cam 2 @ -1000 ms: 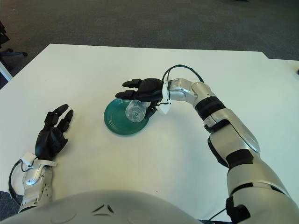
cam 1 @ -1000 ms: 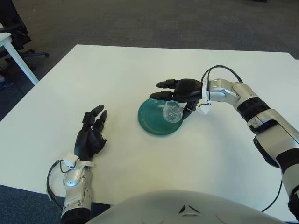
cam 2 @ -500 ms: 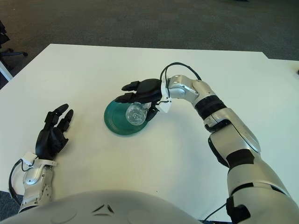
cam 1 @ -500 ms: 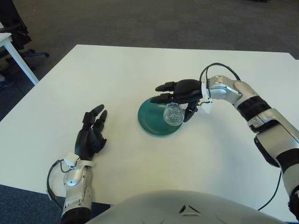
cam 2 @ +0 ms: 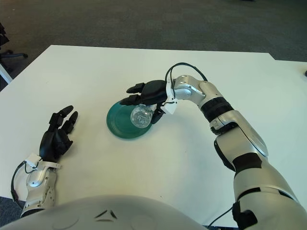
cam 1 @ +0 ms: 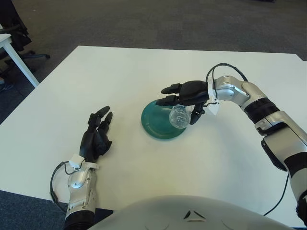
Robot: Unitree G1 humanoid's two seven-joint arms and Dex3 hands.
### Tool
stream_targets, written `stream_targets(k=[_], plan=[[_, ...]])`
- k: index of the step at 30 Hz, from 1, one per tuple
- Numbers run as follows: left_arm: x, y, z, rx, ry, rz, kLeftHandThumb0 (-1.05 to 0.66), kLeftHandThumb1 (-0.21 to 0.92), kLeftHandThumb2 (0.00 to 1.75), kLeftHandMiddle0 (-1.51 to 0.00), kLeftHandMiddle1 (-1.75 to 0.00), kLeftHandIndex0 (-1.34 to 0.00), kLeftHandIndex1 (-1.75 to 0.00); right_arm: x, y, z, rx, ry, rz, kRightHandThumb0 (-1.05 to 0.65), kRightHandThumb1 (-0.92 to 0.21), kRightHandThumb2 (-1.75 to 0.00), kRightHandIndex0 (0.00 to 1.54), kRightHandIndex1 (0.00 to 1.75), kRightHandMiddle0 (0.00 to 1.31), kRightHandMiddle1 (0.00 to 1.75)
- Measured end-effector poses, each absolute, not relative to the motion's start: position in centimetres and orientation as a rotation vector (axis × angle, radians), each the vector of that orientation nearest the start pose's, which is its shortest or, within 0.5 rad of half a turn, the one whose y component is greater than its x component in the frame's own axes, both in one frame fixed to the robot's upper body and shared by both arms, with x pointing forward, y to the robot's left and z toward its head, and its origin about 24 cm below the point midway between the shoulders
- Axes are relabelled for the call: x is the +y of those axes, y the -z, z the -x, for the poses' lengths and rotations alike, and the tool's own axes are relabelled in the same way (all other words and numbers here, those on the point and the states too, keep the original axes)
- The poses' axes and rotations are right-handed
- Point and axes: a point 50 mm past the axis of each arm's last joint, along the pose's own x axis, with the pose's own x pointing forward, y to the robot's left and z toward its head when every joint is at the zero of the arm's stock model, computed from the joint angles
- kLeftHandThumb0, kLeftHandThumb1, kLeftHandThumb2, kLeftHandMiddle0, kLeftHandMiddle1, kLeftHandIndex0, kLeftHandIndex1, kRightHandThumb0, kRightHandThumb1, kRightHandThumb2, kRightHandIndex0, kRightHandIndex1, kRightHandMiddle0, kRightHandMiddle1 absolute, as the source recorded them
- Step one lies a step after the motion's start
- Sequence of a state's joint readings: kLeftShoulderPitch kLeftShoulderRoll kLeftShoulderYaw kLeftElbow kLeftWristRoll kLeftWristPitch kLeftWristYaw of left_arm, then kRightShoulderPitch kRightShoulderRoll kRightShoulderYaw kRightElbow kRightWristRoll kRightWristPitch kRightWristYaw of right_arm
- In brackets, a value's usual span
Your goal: Put the bottle into the plate.
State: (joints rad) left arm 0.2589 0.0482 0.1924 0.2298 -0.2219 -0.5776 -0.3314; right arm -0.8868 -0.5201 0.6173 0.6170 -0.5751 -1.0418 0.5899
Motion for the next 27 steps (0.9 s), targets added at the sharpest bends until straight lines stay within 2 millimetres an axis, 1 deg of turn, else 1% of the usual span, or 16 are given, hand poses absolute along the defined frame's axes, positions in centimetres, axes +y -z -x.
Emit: stream_targets(k=[6,16,21,23,25,27], plan=[[21.0,0.4,-17.7,-0.139,-0.020,0.051,-0.90,0.92,0.97,-0.29,0.00,0.00,-0.74,-8.0,-12.9,-31.2,-0.719,-1.479,1.547,-1.05,-0.92,-0.72,0.00,0.00,0.00,0.00],[19.9,0.4,-18.1,-0.136,-0.007,0.048,-0.90,0.92,0.97,-0.29,0.00,0.00,-0.74,-6.2,-13.1,-31.8,-0.723,-1.520,1.596,-1.05,-0.92,-0.65,0.00,0.00,0.00,0.00],[19.6,0.4,-18.3,-0.139,-0.016,0.048,-0.90,0.92,0.97,-0.29,0.00,0.00,-0.74,-6.1,-12.9,-32.0,-0.700,-1.553,1.619,-1.05,-0.92,-0.69,0.00,0.00,0.00,0.00],[19.4,0.3,-18.4,-0.140,-0.018,0.049,-0.90,0.92,0.97,-0.29,0.00,0.00,-0.74,-6.2,-12.8,-32.1,-0.676,-1.561,1.628,-1.05,-0.92,-0.74,0.02,0.01,0.00,0.00],[19.1,0.3,-18.3,-0.142,-0.030,0.052,-0.89,0.92,0.95,-0.33,-0.01,-0.01,-0.81,-6.3,-12.8,-32.3,-0.646,-1.572,1.640,-1.05,-0.92,-0.77,0.03,0.01,0.00,0.00],[18.2,0.1,-17.8,-0.147,-0.058,0.057,-0.88,0.92,0.92,-0.39,-0.04,-0.04,-0.88,-6.4,-12.7,-32.4,-0.624,-1.577,1.643,-1.05,-0.92,-0.79,0.04,0.02,0.00,0.00]])
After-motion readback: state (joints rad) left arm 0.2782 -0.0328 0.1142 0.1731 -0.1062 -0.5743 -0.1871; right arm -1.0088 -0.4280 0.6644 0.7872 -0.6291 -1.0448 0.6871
